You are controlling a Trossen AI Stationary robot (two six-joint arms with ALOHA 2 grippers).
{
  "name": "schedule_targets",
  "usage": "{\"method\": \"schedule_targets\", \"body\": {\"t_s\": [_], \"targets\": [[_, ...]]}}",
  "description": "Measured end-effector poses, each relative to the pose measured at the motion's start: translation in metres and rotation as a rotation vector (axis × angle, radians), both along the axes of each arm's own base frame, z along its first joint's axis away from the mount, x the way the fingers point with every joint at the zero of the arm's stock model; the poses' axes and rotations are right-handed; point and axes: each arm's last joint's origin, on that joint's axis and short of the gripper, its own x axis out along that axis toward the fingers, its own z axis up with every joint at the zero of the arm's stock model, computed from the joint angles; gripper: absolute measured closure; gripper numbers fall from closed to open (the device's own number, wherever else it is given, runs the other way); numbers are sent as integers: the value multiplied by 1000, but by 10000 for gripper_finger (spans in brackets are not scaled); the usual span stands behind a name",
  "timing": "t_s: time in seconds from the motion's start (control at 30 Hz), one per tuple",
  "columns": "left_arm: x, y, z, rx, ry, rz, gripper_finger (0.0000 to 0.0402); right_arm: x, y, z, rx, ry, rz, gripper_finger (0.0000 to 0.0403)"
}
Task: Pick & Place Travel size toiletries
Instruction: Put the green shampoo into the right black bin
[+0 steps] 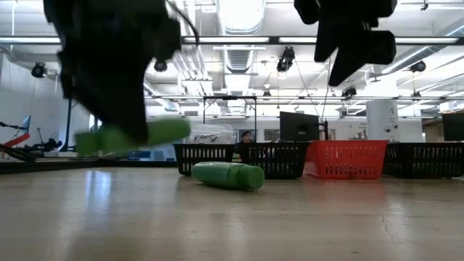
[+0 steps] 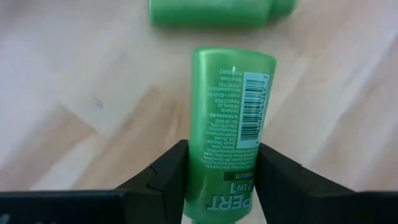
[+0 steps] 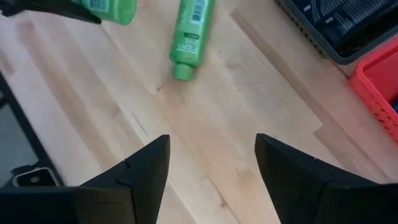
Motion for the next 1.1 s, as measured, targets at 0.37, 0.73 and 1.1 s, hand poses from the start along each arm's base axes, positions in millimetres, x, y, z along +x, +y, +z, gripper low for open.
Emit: {"method": "schedule_targets", "body": {"t_s": [0.37,0.73,1.1], "targets": [[-15,6,71,144,-350,-79,243,14,-6,43,138,-364,4,172],[-5,12,89,233,-487,-170,243,24,-12,46,177,-442,-65,175],[-1,13,85,303,-481,-196,243,31,-13,44,187,-476,-100,113]]}}
